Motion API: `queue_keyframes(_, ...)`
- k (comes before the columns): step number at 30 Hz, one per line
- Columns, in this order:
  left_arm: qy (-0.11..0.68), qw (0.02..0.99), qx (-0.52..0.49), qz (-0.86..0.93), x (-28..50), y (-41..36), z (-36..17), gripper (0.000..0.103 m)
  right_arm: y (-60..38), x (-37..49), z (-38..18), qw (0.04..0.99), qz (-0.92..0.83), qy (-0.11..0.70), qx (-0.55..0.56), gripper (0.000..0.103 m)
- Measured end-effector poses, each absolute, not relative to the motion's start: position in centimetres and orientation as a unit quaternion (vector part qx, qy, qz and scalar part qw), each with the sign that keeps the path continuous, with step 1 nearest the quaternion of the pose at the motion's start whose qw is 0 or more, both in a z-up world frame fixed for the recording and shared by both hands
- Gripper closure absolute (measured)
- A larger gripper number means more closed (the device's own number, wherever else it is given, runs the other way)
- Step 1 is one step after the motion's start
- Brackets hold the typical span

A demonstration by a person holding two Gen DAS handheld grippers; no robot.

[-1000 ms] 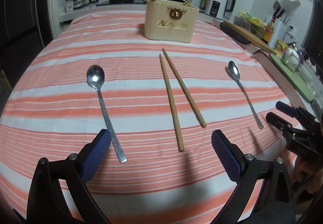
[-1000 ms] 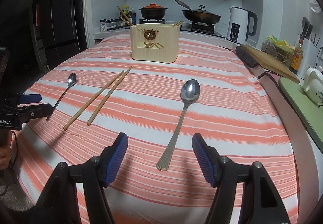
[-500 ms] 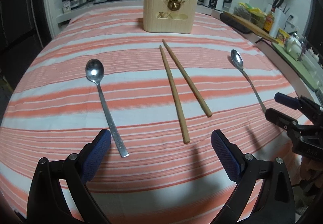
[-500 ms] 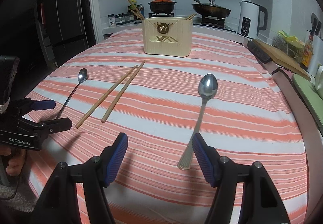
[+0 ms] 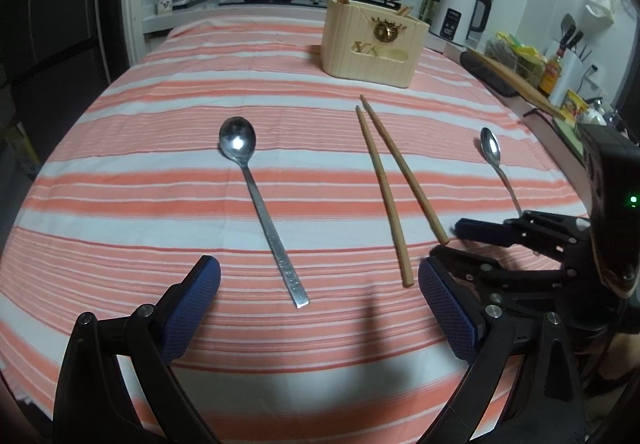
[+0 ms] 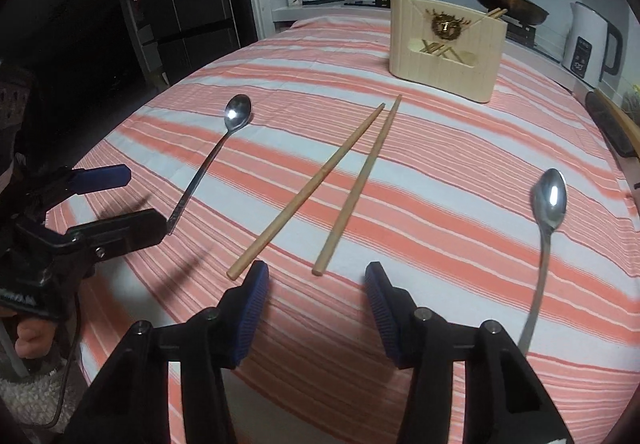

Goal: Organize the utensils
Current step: 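Close the right tool on a chopstick while the left tool approaches another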

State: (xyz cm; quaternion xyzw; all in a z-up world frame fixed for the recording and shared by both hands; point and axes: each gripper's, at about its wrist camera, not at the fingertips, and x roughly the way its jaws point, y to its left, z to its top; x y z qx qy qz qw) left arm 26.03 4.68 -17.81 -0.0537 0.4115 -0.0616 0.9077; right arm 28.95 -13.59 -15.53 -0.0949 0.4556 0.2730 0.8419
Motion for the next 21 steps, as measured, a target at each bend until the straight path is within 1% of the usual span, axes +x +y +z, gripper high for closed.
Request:
queue_keyframes(1,0.411,0.908,-0.053,-0.062,26.0,4.6,-17.8,0.004,-13.1,29.2,-15.9,0.837,0.27,0.463,-0.104,0.067)
queue_keyframes(2,0.411,0.908,-0.052,-0.063,25.9,4.5,-17.8,0.004,-12.9,29.4,-16.1,0.839,0.266,0.462,-0.111,0.074)
queue_keyframes(4,0.41,0.908,-0.049,-0.066,25.9,4.3,-17.7,0.004,-12.9,29.7,-16.0,0.842,0.255,0.462,-0.111,0.084)
queue_keyframes(5,0.41,0.908,-0.047,-0.068,25.8,4.2,-17.7,0.004,-13.3,29.9,-16.0,0.846,0.244,0.463,-0.103,0.091)
queue_keyframes(6,0.409,0.909,-0.044,-0.07,25.7,4.0,-17.7,0.004,-13.8,30.1,-15.9,0.849,0.236,0.463,-0.092,0.093)
queue_keyframes(9,0.411,0.908,-0.035,-0.079,25.6,3.3,-17.8,0.004,-15.6,30.3,-15.9,0.859,0.209,0.463,-0.07,0.096)
queue_keyframes(13,0.419,0.903,-0.026,-0.095,25.6,2.0,-18.4,0.004,-18.2,30.1,-15.9,0.867,0.175,0.463,-0.052,0.096)
queue_keyframes(20,0.423,0.9,0.003,-0.105,26.6,-0.6,-19.0,0.004,-21.1,28.5,-15.9,0.875,0.138,0.459,-0.065,0.096)
queue_keyframes(21,0.427,0.899,0.008,-0.1,27.0,-1.0,-19.2,0.007,-21.4,28.3,-15.9,0.876,0.134,0.458,-0.064,0.096)
